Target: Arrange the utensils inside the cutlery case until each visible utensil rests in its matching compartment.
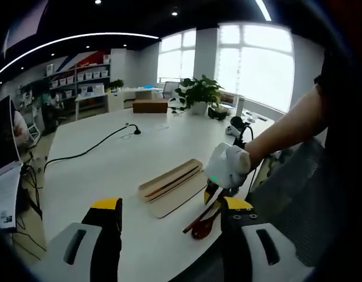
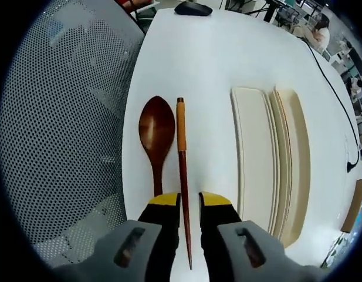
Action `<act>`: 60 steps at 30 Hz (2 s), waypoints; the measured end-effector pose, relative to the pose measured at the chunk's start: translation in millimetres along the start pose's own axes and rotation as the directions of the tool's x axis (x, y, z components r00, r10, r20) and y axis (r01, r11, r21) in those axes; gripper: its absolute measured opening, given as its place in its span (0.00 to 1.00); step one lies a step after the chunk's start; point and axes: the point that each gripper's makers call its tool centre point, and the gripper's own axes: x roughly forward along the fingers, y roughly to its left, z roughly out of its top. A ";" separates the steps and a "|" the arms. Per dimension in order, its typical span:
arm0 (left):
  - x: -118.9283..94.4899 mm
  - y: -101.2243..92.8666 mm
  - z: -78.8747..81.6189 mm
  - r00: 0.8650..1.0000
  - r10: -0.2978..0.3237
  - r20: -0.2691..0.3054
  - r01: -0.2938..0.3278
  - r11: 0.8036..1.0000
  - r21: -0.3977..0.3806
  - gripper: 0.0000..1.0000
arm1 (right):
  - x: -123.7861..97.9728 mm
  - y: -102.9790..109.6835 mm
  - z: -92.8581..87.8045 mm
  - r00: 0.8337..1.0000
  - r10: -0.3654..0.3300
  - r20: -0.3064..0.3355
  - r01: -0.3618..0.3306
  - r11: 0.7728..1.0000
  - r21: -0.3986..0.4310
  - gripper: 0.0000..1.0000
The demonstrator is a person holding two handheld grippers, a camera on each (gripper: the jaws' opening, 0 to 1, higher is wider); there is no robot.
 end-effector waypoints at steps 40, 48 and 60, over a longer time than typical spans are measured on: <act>-0.7 -2.1 0.3 1.000 -0.010 -0.001 0.010 1.000 0.009 0.70 | 1.0 0.2 2.3 1.000 0.001 0.018 -0.001 1.000 -0.006 0.01; 0.4 -2.2 -1.1 1.000 -0.010 -0.007 0.010 1.000 0.010 0.70 | 0.9 0.6 2.6 0.998 0.009 0.056 -0.011 0.999 0.032 0.00; 0.0 0.1 -0.4 1.000 -0.001 -0.004 0.001 1.000 0.006 0.70 | 0.6 0.4 2.9 0.996 0.054 0.076 -0.060 0.996 0.072 0.00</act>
